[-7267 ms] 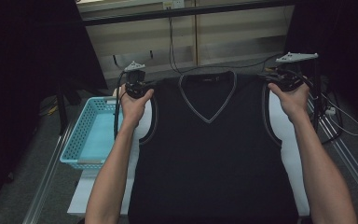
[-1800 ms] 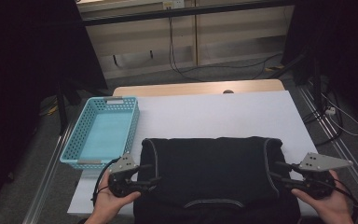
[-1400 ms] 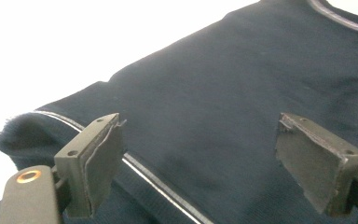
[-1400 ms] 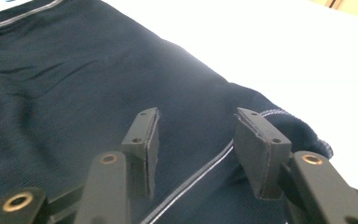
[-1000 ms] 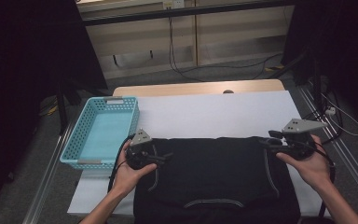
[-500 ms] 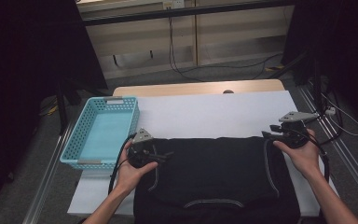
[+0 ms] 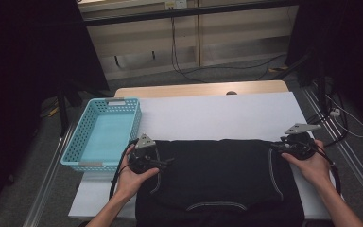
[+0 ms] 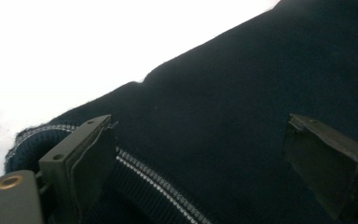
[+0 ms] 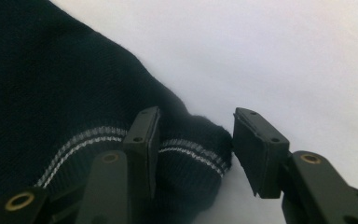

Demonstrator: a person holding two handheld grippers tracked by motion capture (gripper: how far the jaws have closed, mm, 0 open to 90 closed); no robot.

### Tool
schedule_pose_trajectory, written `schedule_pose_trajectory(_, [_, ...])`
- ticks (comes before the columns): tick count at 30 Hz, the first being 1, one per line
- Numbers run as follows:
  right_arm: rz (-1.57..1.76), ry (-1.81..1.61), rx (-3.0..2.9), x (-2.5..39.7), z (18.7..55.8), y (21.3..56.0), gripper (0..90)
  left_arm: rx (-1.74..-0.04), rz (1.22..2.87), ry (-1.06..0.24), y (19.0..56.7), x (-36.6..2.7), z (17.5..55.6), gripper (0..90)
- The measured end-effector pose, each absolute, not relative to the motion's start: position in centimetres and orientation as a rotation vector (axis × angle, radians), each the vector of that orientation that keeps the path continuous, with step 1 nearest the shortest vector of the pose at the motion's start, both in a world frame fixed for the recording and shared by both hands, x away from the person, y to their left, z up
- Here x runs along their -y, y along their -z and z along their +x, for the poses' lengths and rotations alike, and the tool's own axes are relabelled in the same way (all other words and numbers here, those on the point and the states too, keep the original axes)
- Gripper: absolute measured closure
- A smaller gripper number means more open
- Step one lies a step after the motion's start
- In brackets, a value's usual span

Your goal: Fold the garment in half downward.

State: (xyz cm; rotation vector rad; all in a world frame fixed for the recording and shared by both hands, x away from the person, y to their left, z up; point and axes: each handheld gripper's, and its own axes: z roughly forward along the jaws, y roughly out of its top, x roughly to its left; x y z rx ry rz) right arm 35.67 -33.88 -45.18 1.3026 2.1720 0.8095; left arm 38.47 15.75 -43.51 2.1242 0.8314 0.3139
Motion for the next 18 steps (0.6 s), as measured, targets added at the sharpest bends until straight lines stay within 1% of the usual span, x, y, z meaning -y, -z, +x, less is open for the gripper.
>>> schedule_pose_trajectory(5, [1.348,-0.843,-2.172,34.4,36.1,45.4,45.3,-0.832,2.123,-0.310,43.6,-15.7,38.4,10.6])
schedule_pose_trajectory(9, [1.412,-0.896,-2.185,34.9,36.5,45.6,45.6,-0.827,2.143,-0.324,43.8,-15.5,38.4,13.4])
schedule_pose_trajectory(11, [1.422,-0.928,-2.198,35.1,36.7,45.7,48.6,-0.822,2.145,-0.323,43.8,-15.4,38.4,13.1])
schedule_pose_trajectory(18, [1.447,-0.937,-2.231,35.3,36.9,45.6,49.6,-0.823,2.146,-0.322,43.8,-15.4,38.4,13.1])
